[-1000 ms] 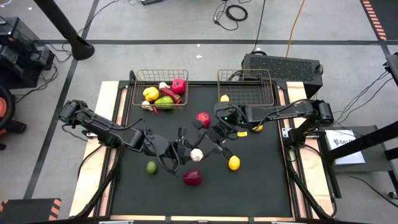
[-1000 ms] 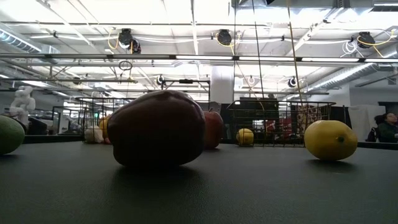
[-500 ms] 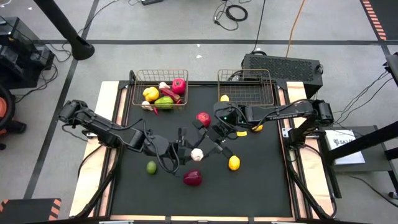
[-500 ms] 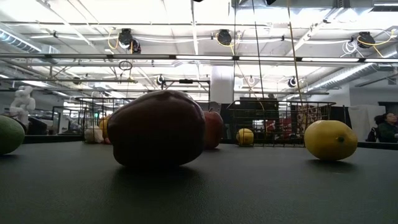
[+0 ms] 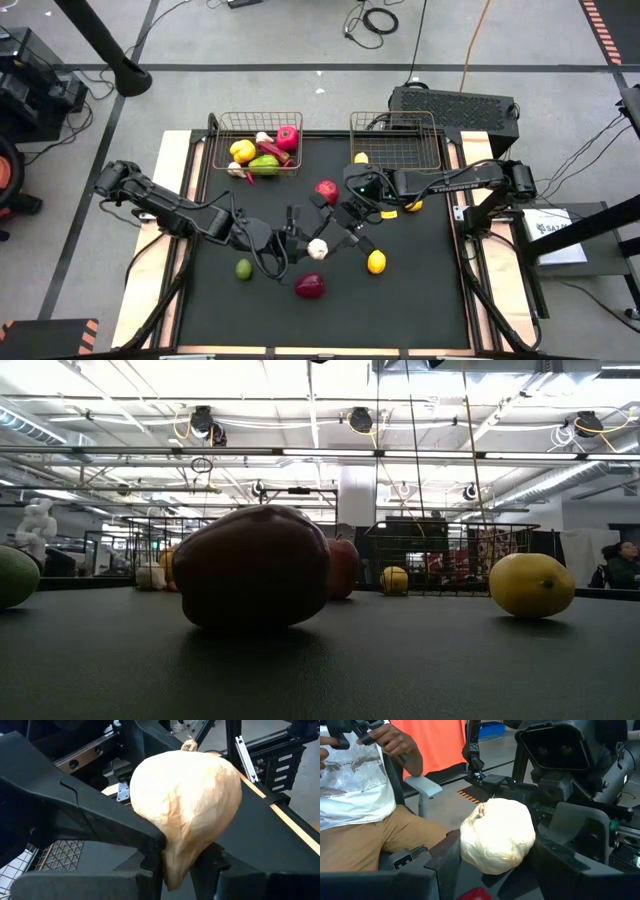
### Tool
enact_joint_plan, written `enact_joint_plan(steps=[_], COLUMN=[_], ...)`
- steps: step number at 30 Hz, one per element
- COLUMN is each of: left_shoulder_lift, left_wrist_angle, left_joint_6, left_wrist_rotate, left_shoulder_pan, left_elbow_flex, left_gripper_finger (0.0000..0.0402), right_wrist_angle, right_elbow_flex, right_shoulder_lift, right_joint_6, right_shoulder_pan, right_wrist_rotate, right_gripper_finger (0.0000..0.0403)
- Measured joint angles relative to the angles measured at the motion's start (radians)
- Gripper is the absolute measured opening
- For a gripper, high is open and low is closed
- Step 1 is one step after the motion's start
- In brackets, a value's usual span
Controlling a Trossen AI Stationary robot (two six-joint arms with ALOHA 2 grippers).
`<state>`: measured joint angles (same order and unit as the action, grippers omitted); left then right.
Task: Sort produce into baskets
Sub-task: Put the garlic into the left wire basket
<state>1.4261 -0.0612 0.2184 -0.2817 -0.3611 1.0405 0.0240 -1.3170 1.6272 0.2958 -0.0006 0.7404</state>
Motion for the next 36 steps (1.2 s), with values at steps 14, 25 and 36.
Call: enact_joint_plan(steps=[14,25,36], left_shoulder_lift=[0.0,0.0,0.0], left_wrist_angle=[0.064,0.134,0.355], left_joint_6=[0.003,0.034,-0.088], left_wrist_rotate=[-0.06,-0.291,-0.231], left_shoulder_pan=[0.002,0.033,0.181], left_elbow_flex=[0.001,0.001,0.001], left_gripper_finger=[0.0081,0.0081,0.0081], right_wrist_angle=[0.117,0.348,0.701], right_elbow_flex=[0.0,0.0,0.017], right_shoulder_lift=[-0.109,-0.249,-0.256], right_joint_6=[-0.133,-0.137,-0.258], right_shoulder_pan=[0.003,0.045,0.083], right_wrist_rotate=[-0.287,-0.329,-0.44], right_gripper_finger=[0.0357,0.0384,0.0384])
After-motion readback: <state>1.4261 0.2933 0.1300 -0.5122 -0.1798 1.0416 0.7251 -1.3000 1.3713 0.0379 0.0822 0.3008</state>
